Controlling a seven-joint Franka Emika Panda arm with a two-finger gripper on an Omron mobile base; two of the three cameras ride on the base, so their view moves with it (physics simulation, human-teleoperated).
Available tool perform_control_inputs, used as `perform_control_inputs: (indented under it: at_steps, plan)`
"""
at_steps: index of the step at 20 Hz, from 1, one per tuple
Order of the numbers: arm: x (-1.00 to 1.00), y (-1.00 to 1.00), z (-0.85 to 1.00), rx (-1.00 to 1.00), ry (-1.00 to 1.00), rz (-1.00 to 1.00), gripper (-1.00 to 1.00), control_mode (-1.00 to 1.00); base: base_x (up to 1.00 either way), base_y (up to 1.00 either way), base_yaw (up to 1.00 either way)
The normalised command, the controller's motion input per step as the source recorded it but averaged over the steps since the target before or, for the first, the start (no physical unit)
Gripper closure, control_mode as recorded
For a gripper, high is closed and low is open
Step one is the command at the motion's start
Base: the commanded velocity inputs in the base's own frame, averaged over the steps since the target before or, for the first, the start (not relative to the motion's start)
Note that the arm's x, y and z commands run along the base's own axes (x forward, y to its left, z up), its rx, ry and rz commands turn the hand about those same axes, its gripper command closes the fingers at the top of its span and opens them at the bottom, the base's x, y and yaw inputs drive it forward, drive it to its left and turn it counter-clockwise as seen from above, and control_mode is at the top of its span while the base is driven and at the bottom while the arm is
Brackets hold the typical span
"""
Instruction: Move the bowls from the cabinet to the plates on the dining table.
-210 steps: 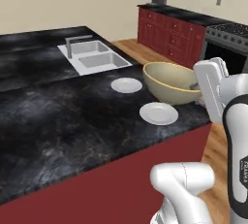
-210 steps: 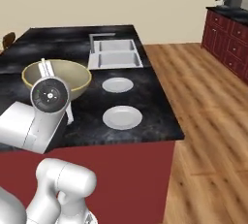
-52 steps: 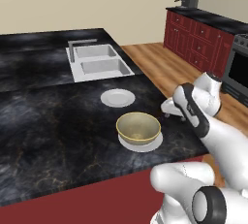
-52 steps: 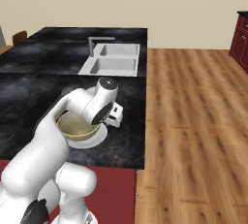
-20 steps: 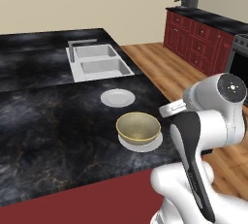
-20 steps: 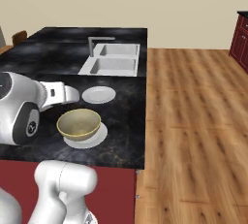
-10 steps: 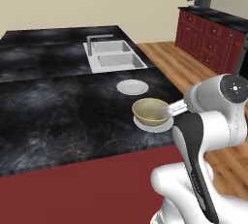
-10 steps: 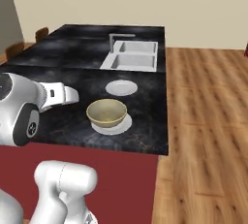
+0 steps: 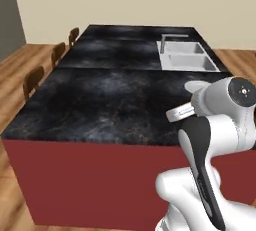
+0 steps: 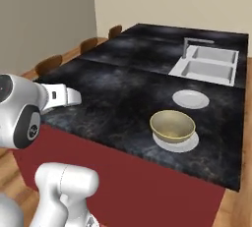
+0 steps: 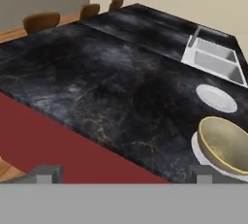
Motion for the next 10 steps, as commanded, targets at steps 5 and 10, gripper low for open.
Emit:
perform_control_inputs:
  at_steps: [5, 10]
  plan:
    - [0.0, 0.0, 0.0, 0.0, 0.0, 0.0, -1.0, 1.0, -0.01, 0.41, 0.58]
    - [0.0, 0.0, 0.0, 0.0, 0.0, 0.0, -1.0, 1.0, 0.0, 0.23, 0.53]
